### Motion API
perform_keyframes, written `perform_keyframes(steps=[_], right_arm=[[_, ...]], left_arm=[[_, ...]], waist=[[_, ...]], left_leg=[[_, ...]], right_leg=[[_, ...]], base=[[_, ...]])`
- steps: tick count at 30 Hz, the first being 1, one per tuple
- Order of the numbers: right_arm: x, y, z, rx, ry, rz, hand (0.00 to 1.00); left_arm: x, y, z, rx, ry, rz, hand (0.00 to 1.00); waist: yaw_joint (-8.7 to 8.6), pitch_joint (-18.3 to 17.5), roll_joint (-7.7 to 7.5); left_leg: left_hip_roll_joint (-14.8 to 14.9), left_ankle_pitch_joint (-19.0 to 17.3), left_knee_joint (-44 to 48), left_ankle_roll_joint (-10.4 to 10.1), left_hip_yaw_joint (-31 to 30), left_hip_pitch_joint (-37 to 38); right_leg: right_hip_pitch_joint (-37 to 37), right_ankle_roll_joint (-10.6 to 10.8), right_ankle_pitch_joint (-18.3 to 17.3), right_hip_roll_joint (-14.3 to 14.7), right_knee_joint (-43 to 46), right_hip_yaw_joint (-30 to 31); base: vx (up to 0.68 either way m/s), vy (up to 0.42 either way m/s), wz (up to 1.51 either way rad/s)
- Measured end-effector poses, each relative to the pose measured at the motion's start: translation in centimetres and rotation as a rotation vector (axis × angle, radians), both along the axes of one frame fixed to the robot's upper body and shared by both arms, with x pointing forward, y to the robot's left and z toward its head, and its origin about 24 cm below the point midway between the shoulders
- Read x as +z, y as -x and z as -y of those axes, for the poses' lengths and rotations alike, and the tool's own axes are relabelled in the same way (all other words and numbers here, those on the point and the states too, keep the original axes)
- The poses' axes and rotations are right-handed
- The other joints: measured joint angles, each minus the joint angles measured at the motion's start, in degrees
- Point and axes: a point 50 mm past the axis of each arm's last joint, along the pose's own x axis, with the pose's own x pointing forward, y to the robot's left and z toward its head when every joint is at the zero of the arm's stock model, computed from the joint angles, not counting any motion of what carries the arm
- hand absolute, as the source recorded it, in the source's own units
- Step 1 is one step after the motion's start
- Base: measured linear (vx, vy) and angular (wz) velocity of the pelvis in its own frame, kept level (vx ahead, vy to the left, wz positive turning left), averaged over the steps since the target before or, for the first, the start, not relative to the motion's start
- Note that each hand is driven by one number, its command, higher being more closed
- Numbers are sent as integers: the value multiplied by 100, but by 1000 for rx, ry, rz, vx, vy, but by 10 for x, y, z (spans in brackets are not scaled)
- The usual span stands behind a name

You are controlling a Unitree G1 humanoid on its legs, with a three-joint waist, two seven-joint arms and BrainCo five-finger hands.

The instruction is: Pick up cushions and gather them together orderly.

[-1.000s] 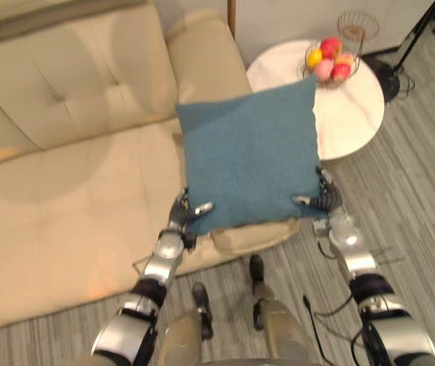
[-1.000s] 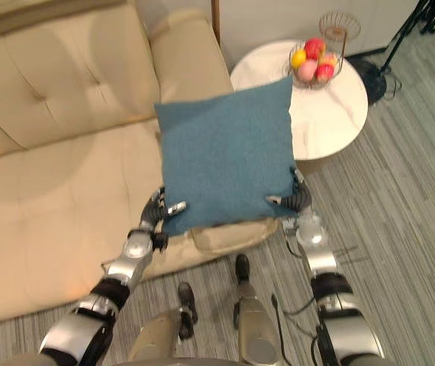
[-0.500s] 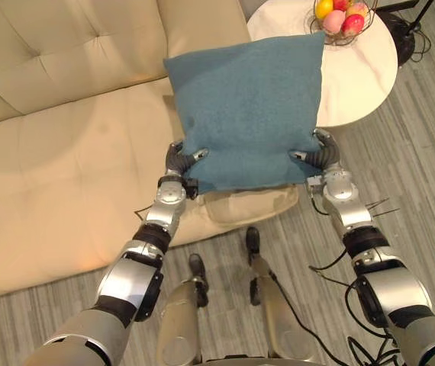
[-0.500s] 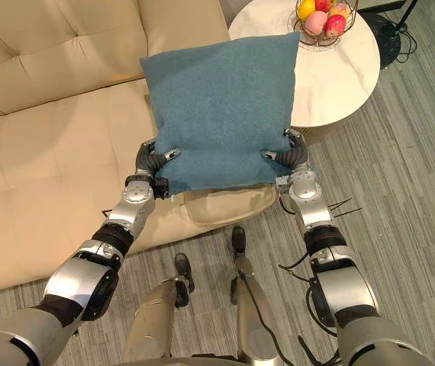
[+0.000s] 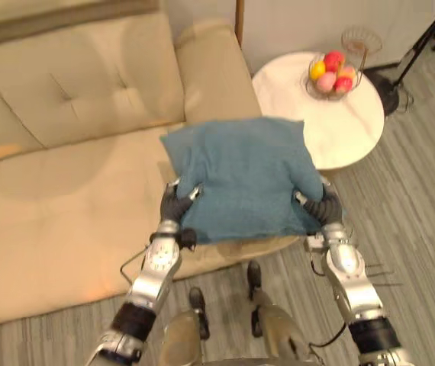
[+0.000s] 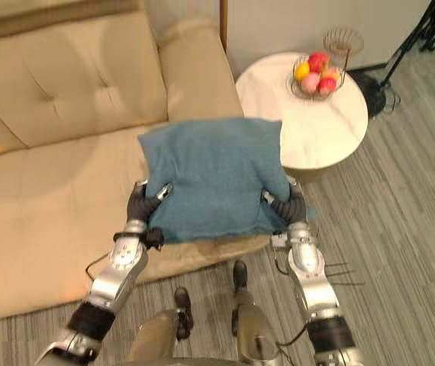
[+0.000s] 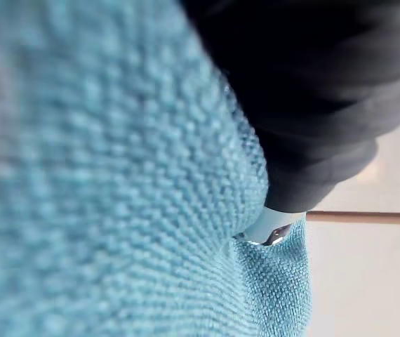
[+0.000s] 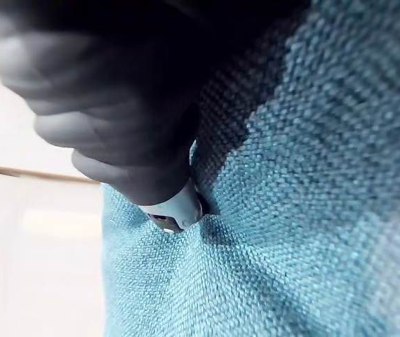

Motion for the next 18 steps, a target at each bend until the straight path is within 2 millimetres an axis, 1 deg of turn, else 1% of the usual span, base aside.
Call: perform_keyframes(steps=[2, 3, 5, 6, 7, 8, 9, 10, 11, 12, 13, 14, 15, 16, 17, 18], right_arm=[[-2, 6, -2, 7, 5, -2, 100], [-2, 8, -3, 10, 9, 0, 100], [-3, 9, -4, 14, 10, 4, 100], [-3, 9, -4, 14, 15, 4, 100], [-3, 9, -4, 15, 17, 6, 100], [-3, 9, -4, 14, 18, 3, 100], [-5, 9, -4, 12, 20, -5, 100], [-7, 10, -4, 11, 28, -11, 100], [-9, 12, -4, 10, 44, -18, 100], [-10, 12, -4, 12, 50, -21, 100], [-9, 12, -5, 14, 53, -19, 100], [-7, 9, -5, 18, 58, -8, 100], [-3, 5, -4, 24, 69, 7, 100], [-2, 2, -4, 26, 78, 12, 100], [-5, -2, -2, 28, 92, -5, 100], [-13, -3, -2, 26, 96, -40, 100]], left_arm=[[0, 6, -1, 13, 0, 6, 100], [1, 6, -2, 17, -4, 10, 100], [2, 7, -4, 27, -27, 18, 100], [2, 6, -5, 31, -33, 22, 100], [3, 6, -5, 32, -33, 26, 100], [4, 4, -3, 29, -33, 29, 100], [2, 3, -2, 25, -35, 23, 100], [-1, 4, -1, 20, -41, 12, 100], [-2, 4, -1, 12, -45, 4, 100], [-3, 4, -1, 12, -45, 4, 100], [-2, 4, -2, 14, -45, 5, 100], [-2, 4, -1, 15, -42, 8, 100], [-2, 4, -1, 15, -40, 7, 100], [-2, 4, -1, 15, -37, 7, 100], [-5, 6, 0, 18, -26, -5, 100], [-8, 9, 1, 22, -11, -23, 100]], waist=[[62, -90, 9], [56, -91, 10], [57, -108, -19], [35, -131, -27], [27, -134, -11], [3, -130, -12], [2, -130, -23], [3, -139, -39], [3, -154, -63], [52, -175, -94], [122, -201, -104], [231, -248, -89], [304, -325, 37], [352, -344, 125], [362, -338, 347], [356, -335, 385]], left_leg=[[-36, -14, -43, 27, 113, 90], [-37, -25, -19, 45, 139, 90], [-103, -13, 111, 117, 211, 42], [-108, 72, 120, 236, 256, 9], [-80, 124, 95, 307, 296, -61], [-79, 159, 149, 358, 251, -147], [-97, 206, 193, 398, 131, -120], [-131, 270, 232, 383, -37, -106], [-183, 380, 235, 350, -304, -124], [-204, 522, 216, 290, -521, -225], [-209, 611, 217, 251, -625, -340], [-188, 847, 183, 180, -819, -642], [-70, 1115, 77, 57, -1011, -1002], [17, 1259, -15, -35, -1121, -1152], [233, 1584, -388, -166, -1338, -1215], [417, 1493, -829, -274, -1266, -1089]], right_leg=[[-8, 21, -14, -18, 76, 128], [-17, 36, -26, -40, 124, 147], [-237, 170, -123, -96, 553, 215], [-421, 349, -118, -125, 762, 252], [-508, 381, -310, -149, 979, 254], [-791, 176, -980, -213, 2089, 222], [-924, 71, -1529, -282, 3109, 193], [-867, 214, -1908, -383, 3937, 192], [-600, 411, -2227, -498, 4558, 221], [-269, 445, -2430, -505, 4616, 310], [-122, 410, -2567, -464, 4389, 353], [10, 259, -2805, -343, 3770, 327], [28, 181, -2874, -182, 3154, 193], [6, 116, -2876, -62, 2904, 124], [-15, -56, -2608, 223, 2674, -129], [-8, -219, -2450, 302, 2615, -364]], base=[[-26, 47, -29], [-78, 67, -23], [-131, 82, -17], [-116, 50, -10], [-172, 22, 12], [-152, -19, 37], [-151, -35, 65], [-81, -89, 96], [-124, -169, 114], [-154, -188, 102], [-220, -226, 87], [-271, -234, 79], [-284, -228, 72], [-397, -252, 64], [-443, -258, 64], [-450, -245, 80]])
